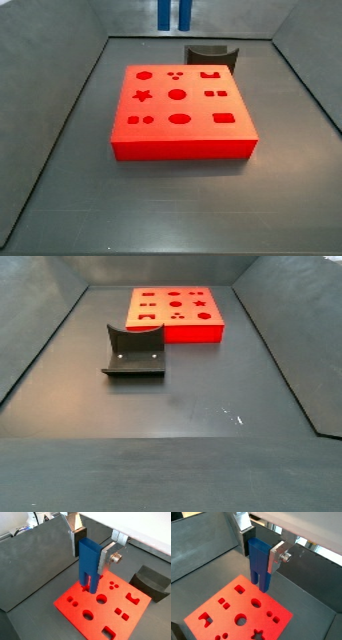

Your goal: Insert the square-circle object.

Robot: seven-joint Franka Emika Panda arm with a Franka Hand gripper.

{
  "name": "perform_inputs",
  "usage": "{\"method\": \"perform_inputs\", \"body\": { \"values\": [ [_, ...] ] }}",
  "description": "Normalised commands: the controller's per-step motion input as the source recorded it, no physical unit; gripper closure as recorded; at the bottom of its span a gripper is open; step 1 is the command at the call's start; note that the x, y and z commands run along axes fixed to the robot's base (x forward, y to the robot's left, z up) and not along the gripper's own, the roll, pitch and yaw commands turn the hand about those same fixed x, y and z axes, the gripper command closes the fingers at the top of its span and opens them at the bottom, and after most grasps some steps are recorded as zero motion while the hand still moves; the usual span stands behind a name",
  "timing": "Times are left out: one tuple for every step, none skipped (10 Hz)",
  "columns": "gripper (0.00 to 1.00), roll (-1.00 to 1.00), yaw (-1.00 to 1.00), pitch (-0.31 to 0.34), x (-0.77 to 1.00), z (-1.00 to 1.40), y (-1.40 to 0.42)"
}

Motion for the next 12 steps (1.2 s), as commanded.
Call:
{"method": "perform_inputs", "body": {
  "values": [
    [1.0,0.29,0.0,-0.06,0.0,-0.67,-0.19],
    [1.0,0.18,0.05,-0.11,0.0,-0.72,-0.22],
    [1.0,0.31,0.18,-0.104,-0.16,-0.69,-0.32],
    [1.0,0.26,0.2,-0.111,-0.18,-0.8,-0.31],
    [1.0,0.3,0.2,-0.093,-0.23,-0.77,-0.27],
    [1.0,0.3,0.19,-0.086,-0.23,-0.77,-0.27],
    [1.0,0.26,0.14,-0.094,-0.16,-0.83,-0.29],
    [1.0,0.14,0.0,-0.086,0.0,-0.99,-0.09],
    [1.0,0.0,-0.08,-0.071,0.0,-0.74,0.0],
    [1.0,0.0,-0.01,-0.034,0.03,-0.55,0.07],
    [1.0,0.0,0.0,-0.01,0.02,-0.54,0.11],
    [1.0,-0.07,0.0,-0.03,0.0,-0.48,0.21]
  ]
}}
